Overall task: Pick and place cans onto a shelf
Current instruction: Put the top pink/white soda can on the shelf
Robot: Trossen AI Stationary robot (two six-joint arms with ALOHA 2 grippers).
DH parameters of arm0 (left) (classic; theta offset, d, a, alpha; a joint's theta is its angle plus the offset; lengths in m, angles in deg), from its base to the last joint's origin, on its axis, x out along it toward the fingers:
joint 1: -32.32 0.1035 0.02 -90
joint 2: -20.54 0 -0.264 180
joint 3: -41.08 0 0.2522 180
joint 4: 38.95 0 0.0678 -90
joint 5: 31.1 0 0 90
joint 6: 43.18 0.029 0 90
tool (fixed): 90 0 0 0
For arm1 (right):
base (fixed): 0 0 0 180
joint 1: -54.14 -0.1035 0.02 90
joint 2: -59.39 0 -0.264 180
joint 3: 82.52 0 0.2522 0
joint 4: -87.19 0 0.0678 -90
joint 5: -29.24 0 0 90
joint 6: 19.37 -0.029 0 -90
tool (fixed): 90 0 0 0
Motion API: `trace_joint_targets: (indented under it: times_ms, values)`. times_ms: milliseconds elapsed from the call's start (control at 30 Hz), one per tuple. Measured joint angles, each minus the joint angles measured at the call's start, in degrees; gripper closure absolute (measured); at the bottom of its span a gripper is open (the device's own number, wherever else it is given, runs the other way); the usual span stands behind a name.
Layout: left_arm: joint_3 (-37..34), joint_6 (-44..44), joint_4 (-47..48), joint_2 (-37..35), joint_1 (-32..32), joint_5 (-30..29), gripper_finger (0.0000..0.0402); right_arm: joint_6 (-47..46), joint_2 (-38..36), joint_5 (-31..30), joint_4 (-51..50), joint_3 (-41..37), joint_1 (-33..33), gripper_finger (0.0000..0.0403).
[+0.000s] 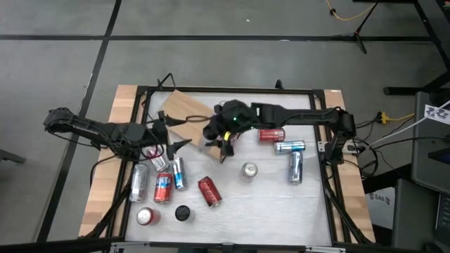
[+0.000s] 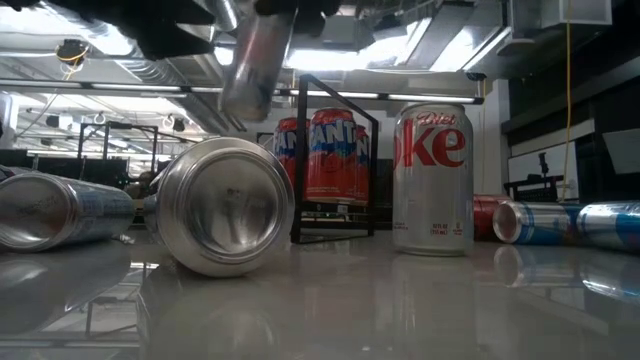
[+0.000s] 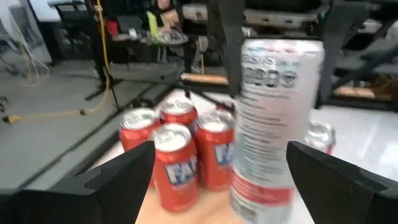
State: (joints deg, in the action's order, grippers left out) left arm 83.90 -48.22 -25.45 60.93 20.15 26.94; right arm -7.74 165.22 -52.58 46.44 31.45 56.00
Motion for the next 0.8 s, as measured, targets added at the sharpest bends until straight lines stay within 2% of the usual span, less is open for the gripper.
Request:
trace_joint_targets:
  times_ms: [133,567,800]
  values:
    - [0.0,-0.9,-0.1,1.9,-1.3,0.0,0.0045,0.2,1.4,-5.2,-1.9,0.0,-0.5,0.0155]
    - [0.0,-1.1,-2.8,10.9,-3.3,0.1,0.0045,0.2,3.3,-5.8,-4.7,0.0,-0.3,0.0149]
    - [0.0,-1.0,-4.4,13.3,-3.3,0.1,0.0045,0.2,3.2,-5.8,-4.5,-2.0,-0.3,0.0147]
